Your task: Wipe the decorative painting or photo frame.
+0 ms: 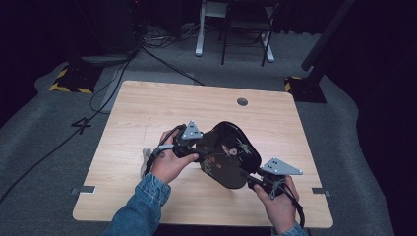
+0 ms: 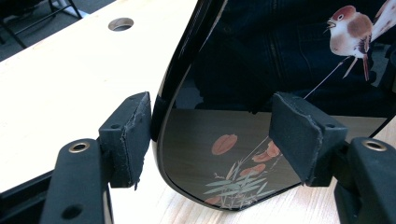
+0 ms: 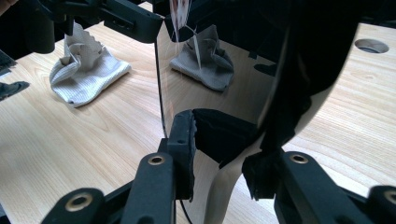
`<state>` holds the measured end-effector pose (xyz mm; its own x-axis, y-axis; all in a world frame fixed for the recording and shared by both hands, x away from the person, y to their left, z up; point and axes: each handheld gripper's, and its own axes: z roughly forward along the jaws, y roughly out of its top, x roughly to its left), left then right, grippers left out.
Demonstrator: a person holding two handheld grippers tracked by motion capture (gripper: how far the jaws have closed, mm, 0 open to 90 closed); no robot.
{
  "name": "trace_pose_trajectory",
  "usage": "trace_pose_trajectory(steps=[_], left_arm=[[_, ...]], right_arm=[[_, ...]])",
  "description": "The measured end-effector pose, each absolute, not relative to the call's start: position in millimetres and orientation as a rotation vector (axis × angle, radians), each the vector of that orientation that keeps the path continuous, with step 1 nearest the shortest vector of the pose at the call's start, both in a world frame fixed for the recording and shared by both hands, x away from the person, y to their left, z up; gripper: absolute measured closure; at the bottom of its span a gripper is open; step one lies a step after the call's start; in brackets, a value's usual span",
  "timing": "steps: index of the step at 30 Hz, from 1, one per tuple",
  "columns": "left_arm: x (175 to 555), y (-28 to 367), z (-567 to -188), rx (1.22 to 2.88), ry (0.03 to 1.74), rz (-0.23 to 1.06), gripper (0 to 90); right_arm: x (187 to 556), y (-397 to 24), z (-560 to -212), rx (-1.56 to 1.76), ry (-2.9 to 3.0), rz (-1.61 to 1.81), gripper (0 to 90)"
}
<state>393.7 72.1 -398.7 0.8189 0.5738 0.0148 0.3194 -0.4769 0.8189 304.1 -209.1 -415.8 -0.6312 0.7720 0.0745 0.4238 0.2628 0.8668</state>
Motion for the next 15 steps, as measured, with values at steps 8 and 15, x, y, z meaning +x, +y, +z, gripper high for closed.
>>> trace_pose_trajectory(steps=[8, 15], left_arm=[[387.7, 74.8, -394.8, 2.125, 0.663, 0.370, 42.1], [386.0, 76.4, -395.9, 2.133, 0.659, 0.351, 45.2]], right_arm=[[308.1, -213.9, -416.7, 1.108, 2.164, 1.322, 63.7], [311.7, -214.3, -418.0, 1.098, 2.125, 1.311, 57.9]])
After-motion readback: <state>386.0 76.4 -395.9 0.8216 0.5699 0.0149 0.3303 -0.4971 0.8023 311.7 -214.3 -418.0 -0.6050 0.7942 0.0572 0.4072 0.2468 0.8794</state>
